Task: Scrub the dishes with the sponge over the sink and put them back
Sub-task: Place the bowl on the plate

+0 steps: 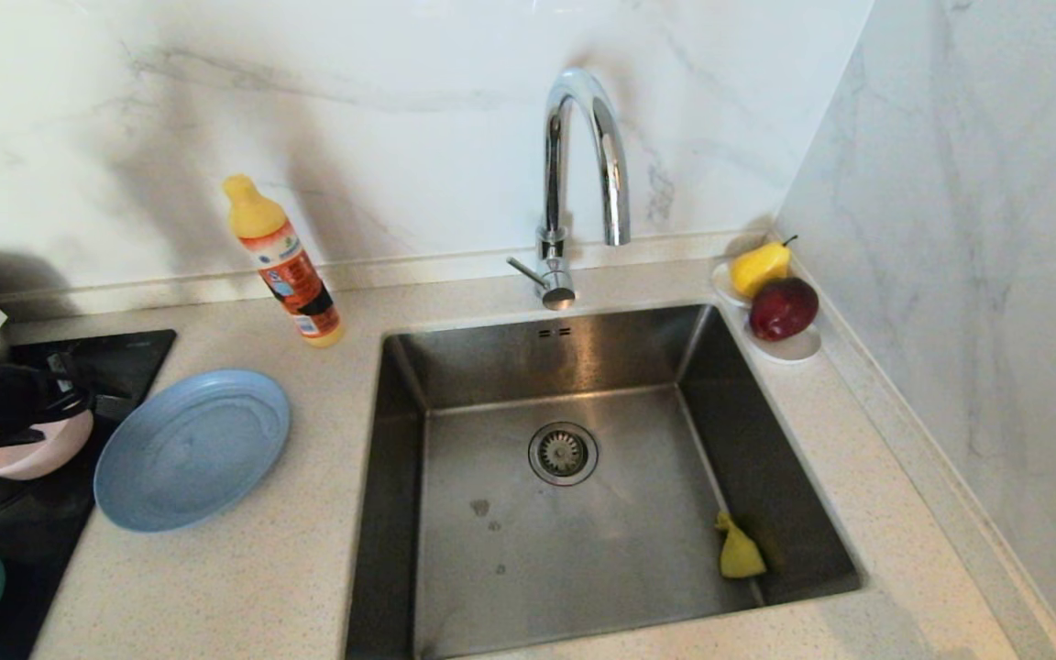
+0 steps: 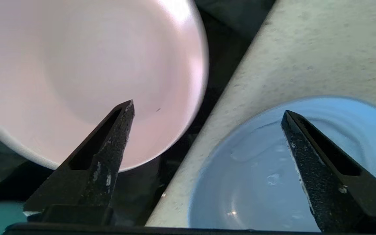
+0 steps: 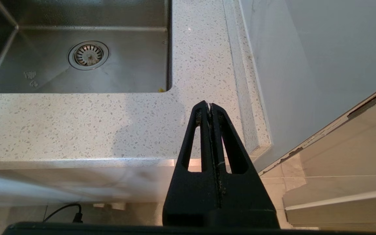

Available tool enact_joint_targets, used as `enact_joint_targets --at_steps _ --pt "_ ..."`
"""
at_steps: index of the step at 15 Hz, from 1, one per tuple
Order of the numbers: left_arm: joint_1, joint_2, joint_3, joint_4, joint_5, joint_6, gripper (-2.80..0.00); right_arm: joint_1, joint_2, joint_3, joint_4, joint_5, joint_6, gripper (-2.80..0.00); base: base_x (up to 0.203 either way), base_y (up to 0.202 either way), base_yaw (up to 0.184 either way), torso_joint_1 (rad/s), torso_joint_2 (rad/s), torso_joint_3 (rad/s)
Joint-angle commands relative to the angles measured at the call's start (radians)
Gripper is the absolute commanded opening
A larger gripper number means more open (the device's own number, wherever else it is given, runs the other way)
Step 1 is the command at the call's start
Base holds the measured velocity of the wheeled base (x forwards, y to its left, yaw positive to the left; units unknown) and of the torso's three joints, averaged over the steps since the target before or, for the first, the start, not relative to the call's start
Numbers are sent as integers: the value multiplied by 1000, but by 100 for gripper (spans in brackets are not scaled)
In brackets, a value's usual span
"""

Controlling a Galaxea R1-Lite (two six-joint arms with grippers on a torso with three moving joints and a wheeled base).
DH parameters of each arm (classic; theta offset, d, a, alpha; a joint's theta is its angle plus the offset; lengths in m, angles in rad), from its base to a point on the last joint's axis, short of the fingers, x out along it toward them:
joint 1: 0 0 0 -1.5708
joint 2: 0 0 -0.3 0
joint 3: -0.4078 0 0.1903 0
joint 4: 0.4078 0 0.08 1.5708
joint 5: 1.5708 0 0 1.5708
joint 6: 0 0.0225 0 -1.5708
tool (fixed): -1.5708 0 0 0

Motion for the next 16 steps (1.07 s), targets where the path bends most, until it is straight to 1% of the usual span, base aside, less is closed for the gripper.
enact_joint_targets --at_steps 1,4,12,13,16 --pt "5 35 -29 2 -20 4 0 0 -1 0 0 1 -1 -280 0 0 0 0 0 0" --pt "6 80 -61 1 -22 26 0 0 0 -1 0 -1 -1 -280 0 0 0 0 0 0" --pt "6 140 -74 -5 -22 28 0 0 -2 0 0 -1 -1 -280 0 0 0 0 0 0" --pt "6 145 -76 -6 -22 28 -280 0 -2 0 0 -1 -1 -280 0 0 0 0 0 0" --pt "6 145 -97 -13 -20 26 -280 0 0 0 0 -1 -1 -280 0 0 0 0 0 0"
